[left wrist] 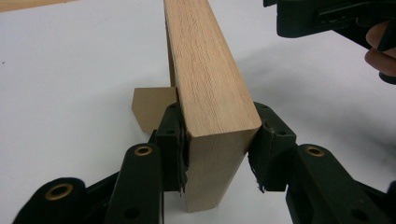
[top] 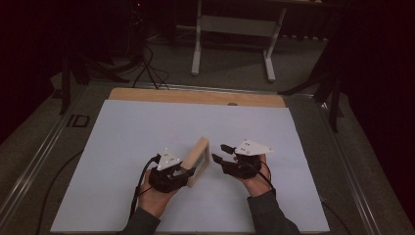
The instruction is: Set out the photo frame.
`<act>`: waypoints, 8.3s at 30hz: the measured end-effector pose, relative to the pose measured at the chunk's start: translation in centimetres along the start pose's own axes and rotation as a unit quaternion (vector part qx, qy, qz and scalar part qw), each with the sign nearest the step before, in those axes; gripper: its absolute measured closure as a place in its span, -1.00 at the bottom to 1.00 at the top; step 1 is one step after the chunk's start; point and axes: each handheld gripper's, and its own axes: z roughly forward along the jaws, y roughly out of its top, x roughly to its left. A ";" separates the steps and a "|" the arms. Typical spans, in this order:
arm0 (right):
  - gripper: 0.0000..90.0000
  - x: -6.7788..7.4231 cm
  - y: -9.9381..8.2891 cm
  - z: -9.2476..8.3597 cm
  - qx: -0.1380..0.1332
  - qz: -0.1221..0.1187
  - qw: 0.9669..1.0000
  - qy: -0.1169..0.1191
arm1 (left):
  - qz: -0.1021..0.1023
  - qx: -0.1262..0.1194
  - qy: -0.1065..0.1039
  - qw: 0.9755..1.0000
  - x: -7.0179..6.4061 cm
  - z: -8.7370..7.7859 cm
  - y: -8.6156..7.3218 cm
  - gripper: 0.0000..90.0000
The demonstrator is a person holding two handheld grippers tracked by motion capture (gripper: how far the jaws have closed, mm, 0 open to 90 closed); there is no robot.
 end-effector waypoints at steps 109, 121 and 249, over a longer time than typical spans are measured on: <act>0.22 -0.1 1.3 0.4 0.006 -0.007 1.000 0.020 | 0.051 0.002 0.060 0.997 -0.6 0.8 -0.5 0.24; -0.11 -0.9 0.9 0.0 0.026 -0.006 0.999 0.039 | 0.057 0.002 0.061 0.997 -0.5 0.8 -0.5 0.26; 0.12 -3.2 2.0 8.3 0.038 0.007 0.999 -0.037 | 0.020 -0.025 0.039 0.999 9.7 4.7 3.9 0.03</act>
